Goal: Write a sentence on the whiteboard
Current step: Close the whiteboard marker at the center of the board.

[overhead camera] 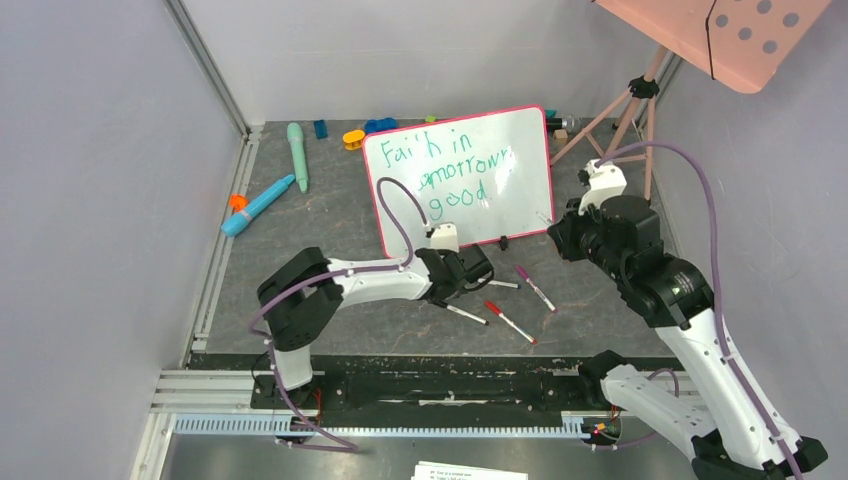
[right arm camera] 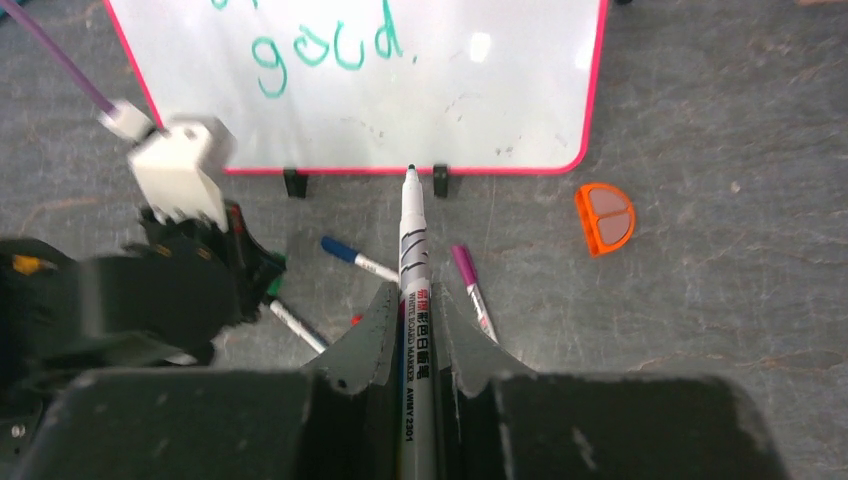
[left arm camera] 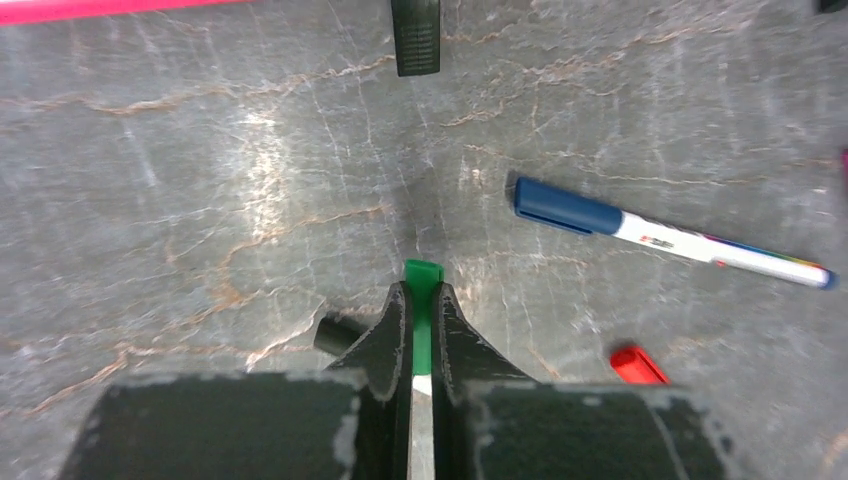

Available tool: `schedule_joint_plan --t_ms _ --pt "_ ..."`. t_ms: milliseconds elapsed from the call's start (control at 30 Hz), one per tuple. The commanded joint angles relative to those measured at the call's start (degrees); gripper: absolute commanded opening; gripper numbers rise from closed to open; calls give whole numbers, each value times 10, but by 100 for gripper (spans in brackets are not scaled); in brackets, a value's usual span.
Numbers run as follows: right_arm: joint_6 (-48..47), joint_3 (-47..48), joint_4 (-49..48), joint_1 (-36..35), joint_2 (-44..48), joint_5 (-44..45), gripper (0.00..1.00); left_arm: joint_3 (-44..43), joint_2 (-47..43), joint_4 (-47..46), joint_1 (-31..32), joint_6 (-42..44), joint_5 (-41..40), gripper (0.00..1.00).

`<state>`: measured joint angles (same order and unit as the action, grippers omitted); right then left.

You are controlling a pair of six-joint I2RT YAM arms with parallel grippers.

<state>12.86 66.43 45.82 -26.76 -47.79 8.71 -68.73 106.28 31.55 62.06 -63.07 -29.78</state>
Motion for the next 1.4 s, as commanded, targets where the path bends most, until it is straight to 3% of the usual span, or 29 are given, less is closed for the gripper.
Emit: schedule_joint_plan --t_ms 0,200,433,800,1367 --pt "0 -65 -35 2 41 -44 0 -23 -108 34 -1 11 -29 2" --pt "45 -188 -185 2 96 -168 0 23 -232 9 -35 -81 28 2" --pt "83 -263 -332 1 106 -254 0 94 -345 -100 -108 -201 88 2" --pt "95 -288 -433 -1 89 -311 0 116 -334 -227 -126 -292 96 2" --pt "88 -286 -486 -14 38 -322 0 112 -320 -258 -126 -326 82 2"
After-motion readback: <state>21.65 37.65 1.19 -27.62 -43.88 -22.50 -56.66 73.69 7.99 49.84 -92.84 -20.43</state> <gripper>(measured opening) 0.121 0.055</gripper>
